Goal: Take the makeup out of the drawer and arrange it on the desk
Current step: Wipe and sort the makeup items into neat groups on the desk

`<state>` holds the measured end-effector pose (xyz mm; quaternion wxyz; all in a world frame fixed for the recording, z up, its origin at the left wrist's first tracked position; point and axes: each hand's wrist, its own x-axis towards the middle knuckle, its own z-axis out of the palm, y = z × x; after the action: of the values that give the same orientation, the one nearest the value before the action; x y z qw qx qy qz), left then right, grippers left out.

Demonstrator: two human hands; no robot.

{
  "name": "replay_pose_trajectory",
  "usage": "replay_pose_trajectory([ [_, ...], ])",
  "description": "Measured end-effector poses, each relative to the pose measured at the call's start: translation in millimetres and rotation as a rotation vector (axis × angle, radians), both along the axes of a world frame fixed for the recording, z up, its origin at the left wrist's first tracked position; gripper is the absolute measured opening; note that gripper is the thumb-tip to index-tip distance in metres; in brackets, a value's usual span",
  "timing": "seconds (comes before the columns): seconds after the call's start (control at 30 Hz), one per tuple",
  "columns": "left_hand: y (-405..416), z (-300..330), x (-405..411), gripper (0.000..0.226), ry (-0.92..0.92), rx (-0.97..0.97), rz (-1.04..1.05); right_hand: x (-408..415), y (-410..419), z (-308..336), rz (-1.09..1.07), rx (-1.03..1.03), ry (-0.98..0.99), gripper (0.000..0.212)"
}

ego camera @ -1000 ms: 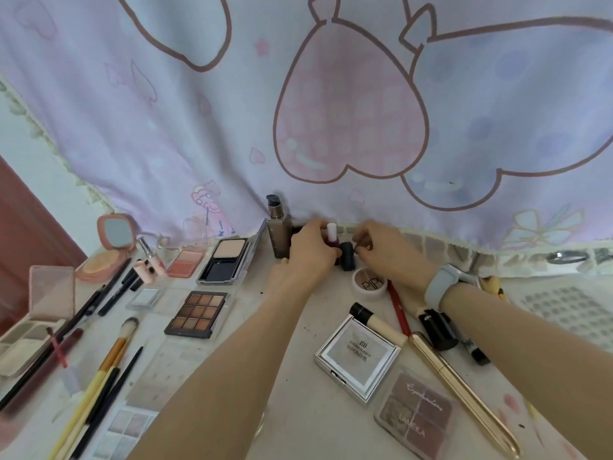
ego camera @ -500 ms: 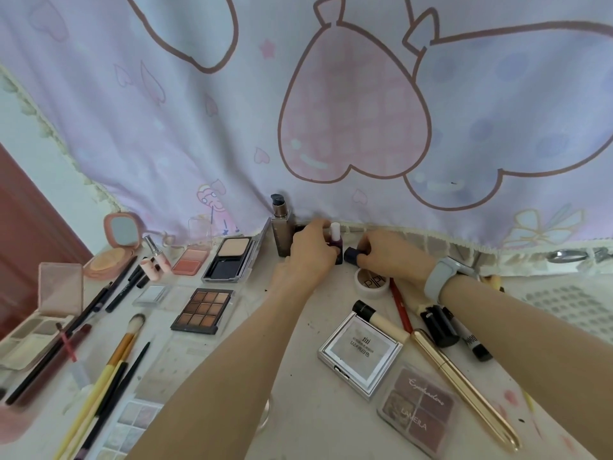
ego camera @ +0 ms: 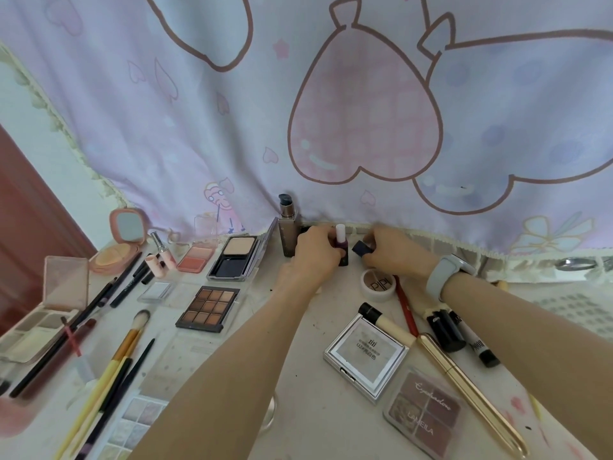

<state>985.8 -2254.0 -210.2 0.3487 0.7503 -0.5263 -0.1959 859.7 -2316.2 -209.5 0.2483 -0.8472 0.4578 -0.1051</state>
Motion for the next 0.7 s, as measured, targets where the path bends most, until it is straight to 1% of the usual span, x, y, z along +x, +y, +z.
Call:
replay_pose_trajectory([
  [0.03, 0, 0, 1, 0.029, 0.01, -0.001, -0.004, -1, 0, -1, -0.002, -0.014, -0.051, 0.028],
  [0.07, 0, 0, 1, 0.029, 0.012, 0.0, -0.009, -2, 0, -2, 0.01, -0.036, -0.093, 0.034],
  [0.17, 1, 0, 1, 0.03, 0.011, 0.001, -0.022, -1, -1, -5, 0.048, -0.107, -0.137, 0.028],
  [0.23, 1, 0, 1, 0.03, 0.004, -0.012, -0.034, 0, -2, -7, 0.044, -0.116, -0.124, 0.031],
  [0.3, 2, 0, 1, 0.03, -0.005, -0.014, -0.038, 0, -3, -10, 0.05, -0.133, -0.106, 0.037],
  [0.4, 2, -2, 3, 0.038, 0.004, 0.003, -0.019, 1, 0, -12, 0.067, -0.206, -0.041, 0.052],
  [0.57, 4, -5, 3, 0.043, 0.015, 0.007, -0.006, 2, 1, -14, 0.074, -0.305, 0.009, 0.062],
  [0.7, 5, -6, 4, 0.052, -0.006, 0.007, 0.011, 2, 0, -17, 0.067, -0.241, -0.056, 0.074],
])
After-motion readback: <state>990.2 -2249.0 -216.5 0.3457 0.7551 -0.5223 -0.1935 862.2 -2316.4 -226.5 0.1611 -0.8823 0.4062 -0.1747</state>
